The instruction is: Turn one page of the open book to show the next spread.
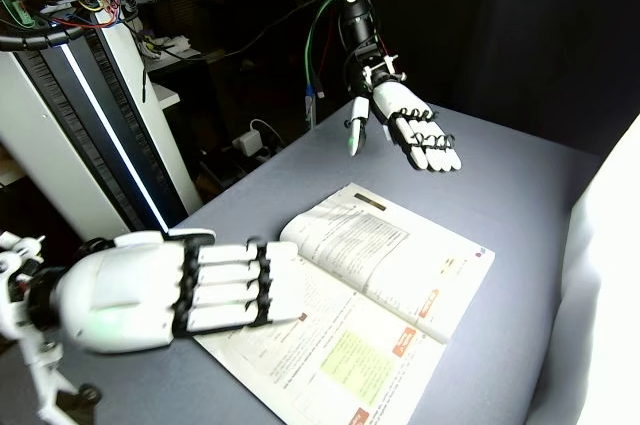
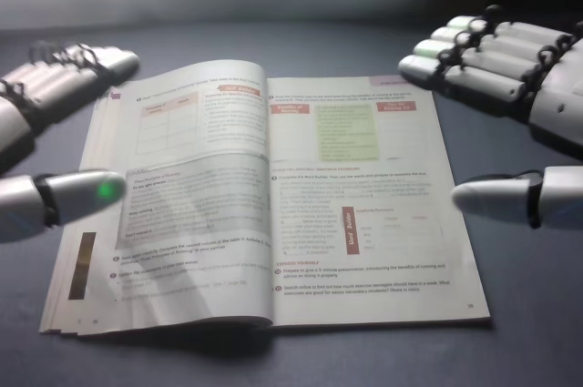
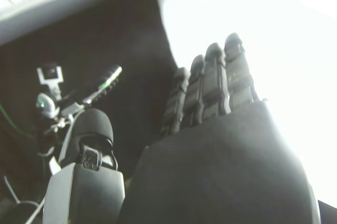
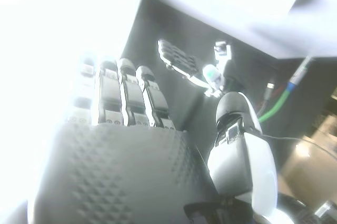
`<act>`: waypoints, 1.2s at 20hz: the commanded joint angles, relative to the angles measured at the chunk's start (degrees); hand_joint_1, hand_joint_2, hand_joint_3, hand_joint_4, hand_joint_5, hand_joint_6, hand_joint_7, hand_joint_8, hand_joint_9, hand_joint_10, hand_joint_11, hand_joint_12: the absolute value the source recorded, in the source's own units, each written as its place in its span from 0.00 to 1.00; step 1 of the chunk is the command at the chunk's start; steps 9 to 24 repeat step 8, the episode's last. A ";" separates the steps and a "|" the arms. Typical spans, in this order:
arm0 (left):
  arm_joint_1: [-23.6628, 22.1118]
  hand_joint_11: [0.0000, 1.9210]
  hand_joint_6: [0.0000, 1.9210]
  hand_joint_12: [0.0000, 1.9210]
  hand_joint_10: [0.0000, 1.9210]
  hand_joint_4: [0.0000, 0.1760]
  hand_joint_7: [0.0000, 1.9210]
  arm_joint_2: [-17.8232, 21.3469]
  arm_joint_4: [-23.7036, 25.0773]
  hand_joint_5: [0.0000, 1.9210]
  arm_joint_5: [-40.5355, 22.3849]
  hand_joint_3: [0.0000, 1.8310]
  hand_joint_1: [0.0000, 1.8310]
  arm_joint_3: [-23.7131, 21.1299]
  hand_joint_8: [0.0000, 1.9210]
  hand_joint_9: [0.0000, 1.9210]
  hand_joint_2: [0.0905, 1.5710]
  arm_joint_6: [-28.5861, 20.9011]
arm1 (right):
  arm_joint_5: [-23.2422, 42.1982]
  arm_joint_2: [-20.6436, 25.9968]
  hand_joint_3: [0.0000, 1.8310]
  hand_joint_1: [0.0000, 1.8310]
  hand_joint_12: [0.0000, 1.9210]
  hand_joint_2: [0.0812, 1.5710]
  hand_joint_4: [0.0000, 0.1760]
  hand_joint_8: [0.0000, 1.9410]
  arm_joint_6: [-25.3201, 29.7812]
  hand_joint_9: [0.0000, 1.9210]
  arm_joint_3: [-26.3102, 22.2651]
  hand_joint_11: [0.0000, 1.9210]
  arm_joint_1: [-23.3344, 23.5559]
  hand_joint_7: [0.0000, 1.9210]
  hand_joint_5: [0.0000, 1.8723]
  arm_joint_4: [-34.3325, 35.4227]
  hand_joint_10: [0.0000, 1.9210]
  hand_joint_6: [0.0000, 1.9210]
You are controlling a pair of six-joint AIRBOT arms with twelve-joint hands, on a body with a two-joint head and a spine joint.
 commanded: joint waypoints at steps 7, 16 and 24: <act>-1.13 0.00 0.00 0.00 0.00 0.30 0.00 -0.99 -3.55 0.00 -9.98 0.00 0.15 0.94 0.00 0.00 0.79 -0.39 | 17.37 2.28 0.01 0.06 0.00 0.76 0.00 0.00 -3.73 0.00 -1.76 0.00 -3.60 0.00 0.00 8.78 0.00 0.00; -1.37 0.00 0.00 0.00 0.00 0.28 0.00 -1.00 -3.66 0.00 -10.10 0.00 0.12 1.16 0.00 0.00 0.79 -0.34 | 18.90 2.61 0.00 0.06 0.00 0.75 0.00 0.00 -4.15 0.00 -1.90 0.00 -4.42 0.00 0.00 9.91 0.00 0.00; -1.37 0.00 0.00 0.00 0.00 0.28 0.00 -1.00 -3.66 0.00 -10.10 0.00 0.12 1.16 0.00 0.00 0.79 -0.34 | 18.90 2.61 0.00 0.06 0.00 0.75 0.00 0.00 -4.15 0.00 -1.90 0.00 -4.42 0.00 0.00 9.91 0.00 0.00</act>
